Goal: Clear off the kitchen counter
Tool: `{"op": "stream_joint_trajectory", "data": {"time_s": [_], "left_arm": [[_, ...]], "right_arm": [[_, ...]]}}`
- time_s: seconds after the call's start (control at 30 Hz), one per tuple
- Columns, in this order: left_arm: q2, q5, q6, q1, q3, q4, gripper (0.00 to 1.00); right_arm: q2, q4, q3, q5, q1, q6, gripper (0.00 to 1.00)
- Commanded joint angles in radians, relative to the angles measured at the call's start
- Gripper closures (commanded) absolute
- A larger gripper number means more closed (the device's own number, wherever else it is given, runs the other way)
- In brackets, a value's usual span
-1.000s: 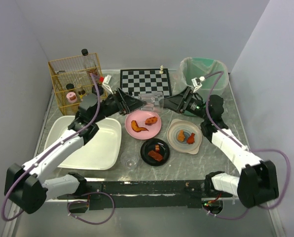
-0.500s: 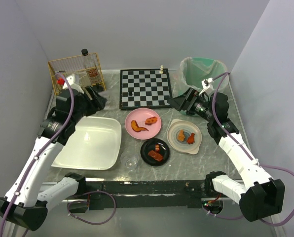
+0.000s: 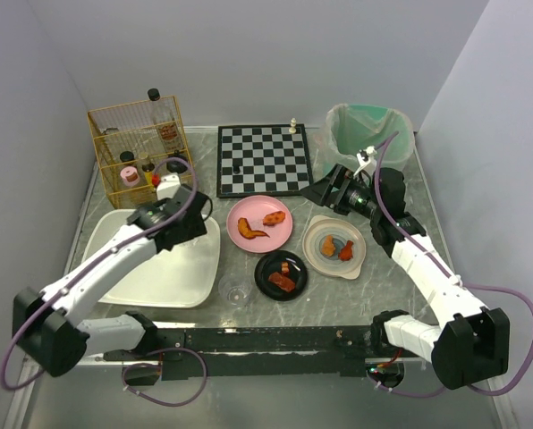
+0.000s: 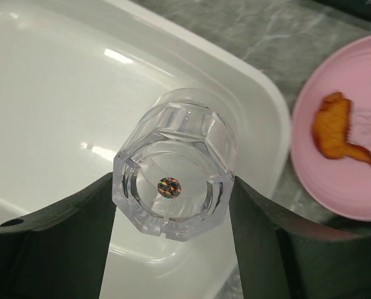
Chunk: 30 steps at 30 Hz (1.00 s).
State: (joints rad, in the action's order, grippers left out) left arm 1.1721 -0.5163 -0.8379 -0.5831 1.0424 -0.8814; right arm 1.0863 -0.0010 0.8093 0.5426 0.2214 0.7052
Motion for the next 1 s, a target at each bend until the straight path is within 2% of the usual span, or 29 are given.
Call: {"op": "stream_joint_trajectory", "data": {"time_s": [0.0,0.17,0.3,0.53,0.57,0.63,0.7,0.97], "left_arm": [[0.063,-0.206,-0.136,-0.034,-0.033,-0.004,0.99],[0.093,-0.148,-0.093,-0.034,-0.076,0.119,0.99],[0.136,-0.12,-0.076,-0.034,-0.096,0.154,0.98],[0.146,-0.076,-0.056,-0.034,-0.131,0.164,0.84],[0.146,-0.077,-0.056,-0.034,-0.136,0.16,0.81],[0.146,-0.071,-0.053,-0.034,-0.14,0.16,0.67],[0.135,-0.054,-0.047,-0.034,-0.142,0.17,0.48],[0.112,-0.005,-0.013,-0.034,-0.119,0.187,0.14]], "right_arm": [[-0.005,0.004,0.01,0.02,-0.01,-0.032,0.0],[0.009,0.004,0.014,0.037,-0.013,-0.042,0.0],[0.009,0.004,0.004,0.045,-0.013,-0.042,0.0],[0.015,-0.025,-0.01,0.049,-0.014,-0.047,0.0],[0.018,-0.025,-0.01,0.051,-0.014,-0.047,0.0],[0.023,-0.022,-0.01,0.059,-0.016,-0.047,0.0],[0.033,-0.022,-0.009,0.068,-0.014,-0.049,0.0],[0.041,-0.059,-0.004,0.046,-0.014,-0.084,0.0]]}}
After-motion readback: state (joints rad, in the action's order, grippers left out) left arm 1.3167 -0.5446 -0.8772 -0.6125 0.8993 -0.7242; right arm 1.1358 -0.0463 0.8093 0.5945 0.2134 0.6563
